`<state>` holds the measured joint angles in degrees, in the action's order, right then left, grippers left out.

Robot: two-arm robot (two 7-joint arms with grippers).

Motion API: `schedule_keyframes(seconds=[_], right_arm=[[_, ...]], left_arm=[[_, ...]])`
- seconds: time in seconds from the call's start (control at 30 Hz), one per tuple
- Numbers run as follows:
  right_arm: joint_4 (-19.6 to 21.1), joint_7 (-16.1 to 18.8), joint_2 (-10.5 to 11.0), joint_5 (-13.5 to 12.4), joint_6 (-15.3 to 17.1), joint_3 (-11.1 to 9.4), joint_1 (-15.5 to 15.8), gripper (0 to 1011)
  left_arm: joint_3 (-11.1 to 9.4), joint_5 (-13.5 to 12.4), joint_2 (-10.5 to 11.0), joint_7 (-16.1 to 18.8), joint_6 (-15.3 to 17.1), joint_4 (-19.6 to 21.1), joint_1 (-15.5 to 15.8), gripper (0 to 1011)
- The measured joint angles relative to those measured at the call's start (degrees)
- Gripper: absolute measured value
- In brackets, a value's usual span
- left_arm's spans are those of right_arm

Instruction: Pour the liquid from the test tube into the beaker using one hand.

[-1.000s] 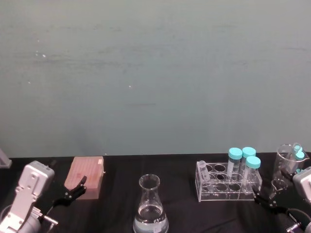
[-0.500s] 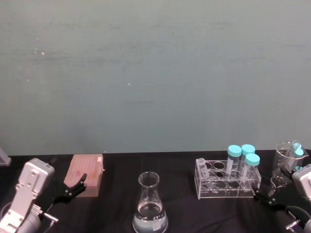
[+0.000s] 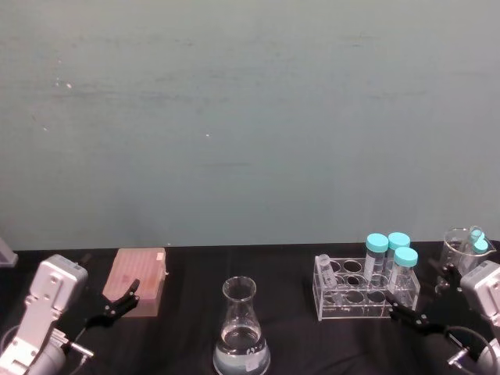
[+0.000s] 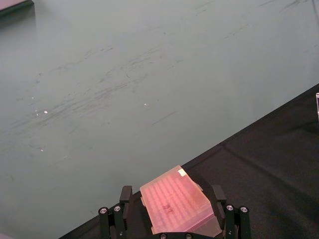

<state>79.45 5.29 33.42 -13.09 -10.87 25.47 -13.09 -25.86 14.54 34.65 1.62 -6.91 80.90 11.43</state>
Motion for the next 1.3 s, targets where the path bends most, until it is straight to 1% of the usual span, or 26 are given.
schedule_keyframes(seconds=[0.17,0.2,0.27,0.37,0.4,0.47,0.57,0.67,0.73,0.8,0.83,0.87,0.9,0.93,1.0,1.03,1.07,1.1,1.3], right_arm=[[-0.63,3.31,-0.72,-0.01,-1.36,0.34,-1.37,1003],[-1.06,4.4,-1.09,-0.02,-1.69,0.51,-2.09,1003],[-1.55,5.33,-1.49,-0.02,-1.96,0.68,-2.75,1003],[-3.1,7.7,-2.7,0.11,-2.55,1.17,-4.73,1003],[-3.1,7.7,-2.7,0.11,-2.55,1.17,-4.73,1003],[-4.66,9.28,-3.69,0.35,-2.85,1.51,-6.16,1003],[-6.11,10.47,-4.58,0.56,-2.96,1.75,-7.39,1003],[-8.9,12.6,-5.99,0.67,-3.27,2.12,-9.34,1003],[-9.46,13.0,-6.27,0.67,-3.33,2.19,-9.7,1003],[-11.21,14.36,-7.12,0.69,-3.48,2.37,-10.87,1003],[-12.83,15.58,-7.89,0.7,-3.67,2.57,-11.86,1003],[-12.83,15.58,-7.89,0.7,-3.67,2.57,-11.86,1003],[-14.08,16.44,-8.48,0.8,-3.88,2.73,-12.68,1003],[-14.08,16.44,-8.48,0.8,-3.88,2.73,-12.68,1003],[-15.95,17.59,-9.33,1.1,-4.29,2.99,-13.84,1003],[-17.67,18.45,-10.13,1.49,-4.68,3.22,-14.92,1003],[-17.67,18.45,-10.13,1.49,-4.68,3.22,-14.92,1003],[-18.86,18.99,-10.71,1.82,-4.89,3.39,-15.66,1002],[-22.5,20.13,-12.61,3.35,-5.0,3.89,-17.92,1003]], left_arm=[[0.0,0.0,0.0,0.0,0.0,0.0,0.0,1000],[0.0,0.0,0.0,0.0,0.0,0.0,0.0,1000],[0.0,0.0,0.0,0.0,0.0,0.0,0.0,1000],[0.0,0.0,0.0,0.0,0.0,0.0,0.0,1000],[0.0,0.0,0.0,0.0,0.0,0.0,0.0,1000],[0.0,0.0,0.0,0.0,0.0,0.0,0.0,1000],[0.0,0.0,0.0,0.0,0.0,0.0,0.0,1000],[0.0,0.0,0.0,0.0,0.0,0.0,0.0,1000],[0.0,0.0,0.0,0.0,0.0,0.0,0.0,1000],[0.0,0.0,0.0,0.0,0.0,0.0,0.0,1000],[0.0,0.0,0.0,0.0,0.0,0.0,0.0,1000],[0.0,0.0,0.0,0.0,0.0,0.0,0.0,1000],[0.0,0.0,0.0,0.0,0.0,0.0,0.0,1000],[0.0,0.0,0.0,0.0,0.0,0.0,0.0,1000],[0.0,0.0,0.0,0.0,0.0,0.0,0.0,1000],[0.0,0.0,0.0,0.0,0.0,0.0,0.0,1000],[0.0,0.0,0.0,0.0,0.0,0.0,0.0,1000],[0.0,0.0,0.0,0.0,0.0,0.0,0.0,1000],[0.0,0.0,0.0,0.0,0.0,0.0,0.0,1000]])
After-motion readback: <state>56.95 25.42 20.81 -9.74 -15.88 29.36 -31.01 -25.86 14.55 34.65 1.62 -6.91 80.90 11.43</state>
